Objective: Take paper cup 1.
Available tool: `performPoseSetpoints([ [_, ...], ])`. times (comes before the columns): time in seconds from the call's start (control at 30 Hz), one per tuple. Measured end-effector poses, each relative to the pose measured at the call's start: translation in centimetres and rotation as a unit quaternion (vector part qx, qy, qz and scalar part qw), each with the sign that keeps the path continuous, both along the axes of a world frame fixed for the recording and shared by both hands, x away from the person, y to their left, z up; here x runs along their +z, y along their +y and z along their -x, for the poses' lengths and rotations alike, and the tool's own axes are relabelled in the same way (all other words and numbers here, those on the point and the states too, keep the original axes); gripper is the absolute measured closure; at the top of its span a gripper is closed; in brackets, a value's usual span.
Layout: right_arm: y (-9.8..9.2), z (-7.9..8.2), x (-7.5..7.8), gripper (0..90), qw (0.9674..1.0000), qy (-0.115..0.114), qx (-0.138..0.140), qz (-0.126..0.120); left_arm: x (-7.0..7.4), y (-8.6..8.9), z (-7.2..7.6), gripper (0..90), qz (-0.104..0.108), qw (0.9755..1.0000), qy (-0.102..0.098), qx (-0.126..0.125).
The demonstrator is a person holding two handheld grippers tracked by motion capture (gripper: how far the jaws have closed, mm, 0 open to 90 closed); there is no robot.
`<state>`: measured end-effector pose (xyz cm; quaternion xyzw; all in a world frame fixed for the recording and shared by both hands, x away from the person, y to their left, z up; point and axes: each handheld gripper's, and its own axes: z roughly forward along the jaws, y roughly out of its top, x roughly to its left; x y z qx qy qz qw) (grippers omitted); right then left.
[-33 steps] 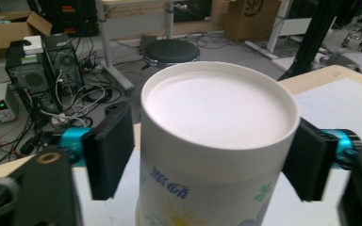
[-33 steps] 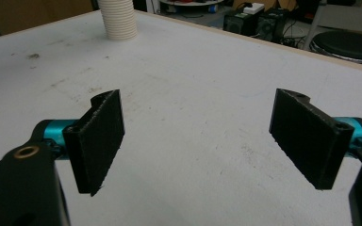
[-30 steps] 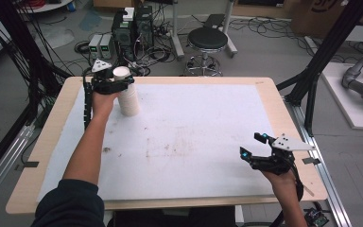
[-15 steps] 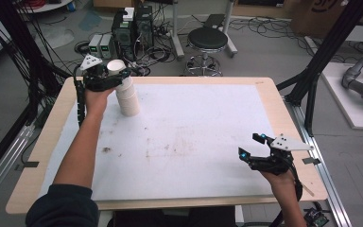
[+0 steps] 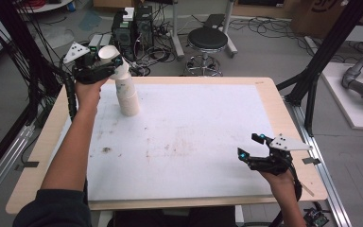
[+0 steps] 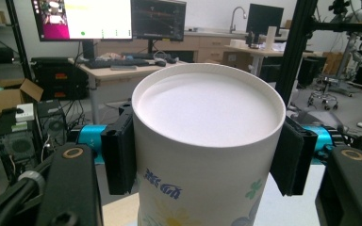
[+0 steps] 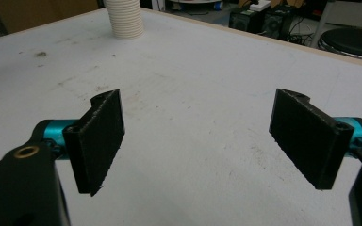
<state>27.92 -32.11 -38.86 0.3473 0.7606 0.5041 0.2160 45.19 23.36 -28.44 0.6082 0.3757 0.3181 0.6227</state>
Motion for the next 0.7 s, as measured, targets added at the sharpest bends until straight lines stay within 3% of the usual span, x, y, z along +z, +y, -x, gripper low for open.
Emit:
performPoseSetpoints([
  [0.17,0.2,0.0,0.1,18.9,1.0,-0.001,0.002,-0.002,0.7,0.4,1.7,36.3,0.003,0.9998,-0.011,-0.015],
  [0.4,0.4,0.0,0.1,18.8,1.0,-0.001,0.004,-0.002,1.0,0.8,3.8,36.3,-0.005,0.9995,-0.008,-0.032],
  [0.63,0.5,0.0,0.2,18.9,1.0,-0.002,0.008,-0.002,0.0,0.8,6.3,36.1,-0.026,0.9983,0.002,-0.053],
  [0.7,0.6,0.0,0.2,18.9,1.0,-0.002,0.008,-0.001,-0.4,0.8,7.1,36.1,-0.023,0.998,0.001,-0.059],
])
